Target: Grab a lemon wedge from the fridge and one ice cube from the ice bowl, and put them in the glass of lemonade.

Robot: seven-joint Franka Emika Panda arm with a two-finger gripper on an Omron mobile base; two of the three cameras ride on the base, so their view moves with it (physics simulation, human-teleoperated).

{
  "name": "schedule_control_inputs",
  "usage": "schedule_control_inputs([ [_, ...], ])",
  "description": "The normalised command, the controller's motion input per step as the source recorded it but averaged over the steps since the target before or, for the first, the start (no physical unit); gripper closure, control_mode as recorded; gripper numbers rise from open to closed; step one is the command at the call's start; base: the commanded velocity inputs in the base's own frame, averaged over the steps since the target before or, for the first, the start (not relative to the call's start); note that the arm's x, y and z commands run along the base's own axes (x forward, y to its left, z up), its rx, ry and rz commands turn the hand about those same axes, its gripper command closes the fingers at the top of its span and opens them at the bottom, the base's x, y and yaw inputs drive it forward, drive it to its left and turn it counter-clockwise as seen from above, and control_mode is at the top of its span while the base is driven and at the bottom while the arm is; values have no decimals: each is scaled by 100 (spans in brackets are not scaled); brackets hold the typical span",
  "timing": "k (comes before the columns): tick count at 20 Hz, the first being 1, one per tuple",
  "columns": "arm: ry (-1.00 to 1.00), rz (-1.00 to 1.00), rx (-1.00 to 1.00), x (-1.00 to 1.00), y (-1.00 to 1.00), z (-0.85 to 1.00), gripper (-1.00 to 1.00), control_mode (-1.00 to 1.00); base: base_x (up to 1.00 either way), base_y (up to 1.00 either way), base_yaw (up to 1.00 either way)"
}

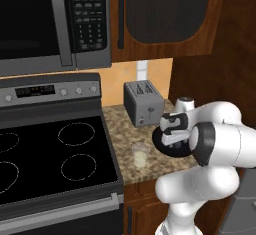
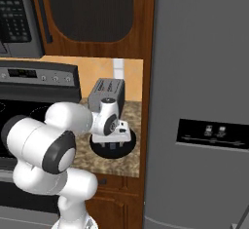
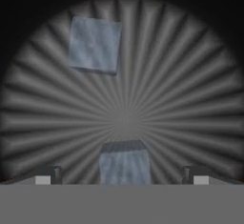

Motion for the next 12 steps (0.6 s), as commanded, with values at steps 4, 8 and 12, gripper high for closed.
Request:
schedule_control_inputs([
  [4, -13, -2, -1, 4, 0, -24, -100, -100, 0, 0, 0],
  [8, -13, 0, 0, 26, -7, -10, -100, -100, 0, 0, 0],
  [12, -3, -2, 0, 25, 0, 0, -100, -100, 0, 0, 0],
])
